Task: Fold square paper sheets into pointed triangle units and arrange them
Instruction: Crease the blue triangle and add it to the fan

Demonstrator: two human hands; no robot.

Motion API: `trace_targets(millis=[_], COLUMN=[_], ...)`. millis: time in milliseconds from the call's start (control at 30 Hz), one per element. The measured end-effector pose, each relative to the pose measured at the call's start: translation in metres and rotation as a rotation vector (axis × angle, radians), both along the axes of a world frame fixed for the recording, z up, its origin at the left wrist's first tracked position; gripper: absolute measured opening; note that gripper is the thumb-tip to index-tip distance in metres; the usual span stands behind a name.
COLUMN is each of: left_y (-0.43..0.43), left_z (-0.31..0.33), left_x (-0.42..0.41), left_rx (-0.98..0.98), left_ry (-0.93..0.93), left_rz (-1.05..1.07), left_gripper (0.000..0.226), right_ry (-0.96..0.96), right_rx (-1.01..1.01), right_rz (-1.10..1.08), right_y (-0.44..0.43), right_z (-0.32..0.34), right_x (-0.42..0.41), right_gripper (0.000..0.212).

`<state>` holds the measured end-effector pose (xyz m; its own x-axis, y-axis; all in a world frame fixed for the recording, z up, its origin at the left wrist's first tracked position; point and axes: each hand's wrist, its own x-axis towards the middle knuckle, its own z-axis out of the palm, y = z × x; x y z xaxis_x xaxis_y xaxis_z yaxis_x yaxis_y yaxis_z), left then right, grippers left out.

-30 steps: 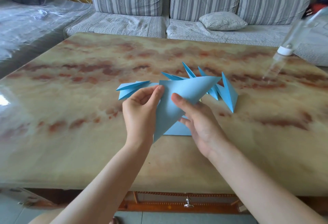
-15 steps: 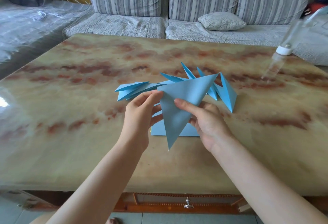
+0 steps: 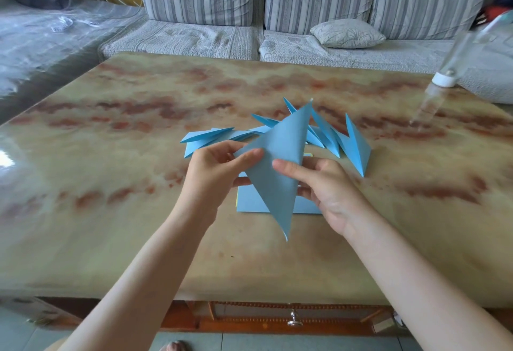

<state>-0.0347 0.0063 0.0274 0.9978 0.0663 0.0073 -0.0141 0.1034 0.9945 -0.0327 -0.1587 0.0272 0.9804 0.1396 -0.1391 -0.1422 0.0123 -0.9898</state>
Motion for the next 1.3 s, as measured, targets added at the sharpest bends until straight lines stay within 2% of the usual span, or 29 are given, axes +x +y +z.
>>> trace_targets(millis=[133, 333, 500, 733, 900, 1067, 1300], left_y=[0.0056, 0.0013, 0.0046, 0.0020, 0.0036, 0.0010, 0.0019], left_z=[0.0013, 0.0006, -0.0002, -0.0011, -0.0012, -0.0005, -0.0001], left_x=[0.0022, 0.0026, 0.0041, 0.0040, 0.0046, 0.0032, 0.0027], left_rx=[-0.047, -0.101, -0.096, -0.101, -0.118, -0.120, -0.164], left_ry=[0.007, 0.019, 0.028, 0.047, 0.054, 0.037, 0.016], left_rz=[0.010, 0.010, 0.018, 0.007, -0.008, 0.010, 0.048], left_gripper=[0.019, 0.010, 0.014, 0.009, 0.009, 0.008, 0.008], right_ry=[0.018, 0.027, 0.006, -0.029, 0.011, -0.074, -0.010], right_rx=[0.084, 0.131, 0.177, 0.119, 0.185, 0.146, 0.073], right_rz=[-0.053, -0.035, -0.008, -0.066, -0.030, -0.081, -0.013], right_y=[-0.0022, -0.0046, -0.0072, -0.0072, -0.0091, -0.0093, -0.0102], right_z=[0.0024, 0.0040, 0.0060, 0.0034, 0.0053, 0.0040, 0.0013], right_x=[0.0009, 0.0025, 0.0016, 0.0035, 0.0024, 0.0046, 0.0022], right_gripper=[0.009, 0.019, 0.013, 0.013, 0.021, 0.011, 0.026])
